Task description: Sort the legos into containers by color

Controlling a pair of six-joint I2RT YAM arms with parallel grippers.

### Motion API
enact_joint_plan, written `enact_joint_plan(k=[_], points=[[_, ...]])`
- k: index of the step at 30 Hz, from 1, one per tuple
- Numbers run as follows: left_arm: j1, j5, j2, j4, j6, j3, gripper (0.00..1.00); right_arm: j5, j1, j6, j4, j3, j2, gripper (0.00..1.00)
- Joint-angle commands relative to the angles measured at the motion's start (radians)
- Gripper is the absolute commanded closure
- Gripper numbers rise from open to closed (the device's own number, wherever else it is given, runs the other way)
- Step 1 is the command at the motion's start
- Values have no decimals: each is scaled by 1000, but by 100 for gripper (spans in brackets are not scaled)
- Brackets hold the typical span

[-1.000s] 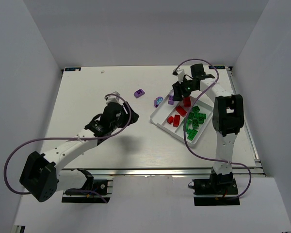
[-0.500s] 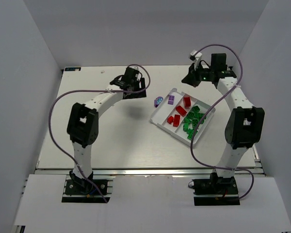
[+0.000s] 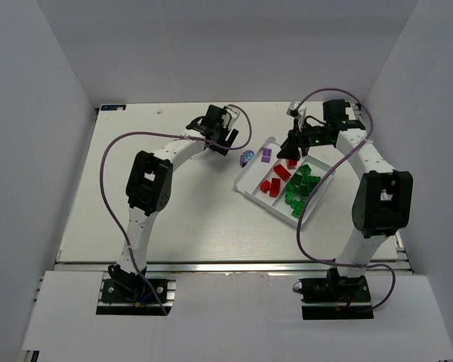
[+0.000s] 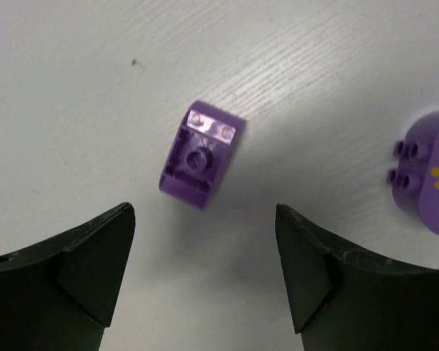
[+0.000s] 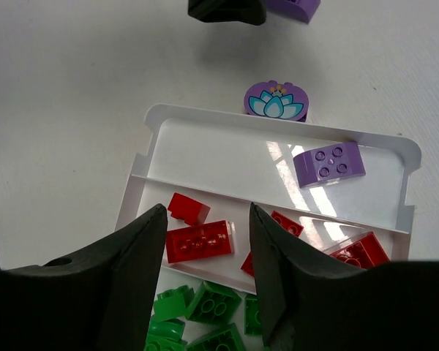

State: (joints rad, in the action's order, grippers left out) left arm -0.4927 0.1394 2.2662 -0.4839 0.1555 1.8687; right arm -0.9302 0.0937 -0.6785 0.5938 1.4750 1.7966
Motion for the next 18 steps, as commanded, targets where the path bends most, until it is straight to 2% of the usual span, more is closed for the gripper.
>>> enact_joint_plan(k=[1,5,13,17,18], points=[[6,3,39,47,105,59,13,-16,-8,-21,11,-11,-75,46],[23,-52,82,94,111,72,14,-12,-17,-3,1,-30,-95,46],[42,-52,142,111,119,127,17,-4,-32,-3,-12,-74,-134,46],[45,-81,138,117,113,103,24,-7,-34,14,-25,-87,-140,46],[45,-102,136,119,108,96,29,-9,-35,22,-29,-90,-140,46]])
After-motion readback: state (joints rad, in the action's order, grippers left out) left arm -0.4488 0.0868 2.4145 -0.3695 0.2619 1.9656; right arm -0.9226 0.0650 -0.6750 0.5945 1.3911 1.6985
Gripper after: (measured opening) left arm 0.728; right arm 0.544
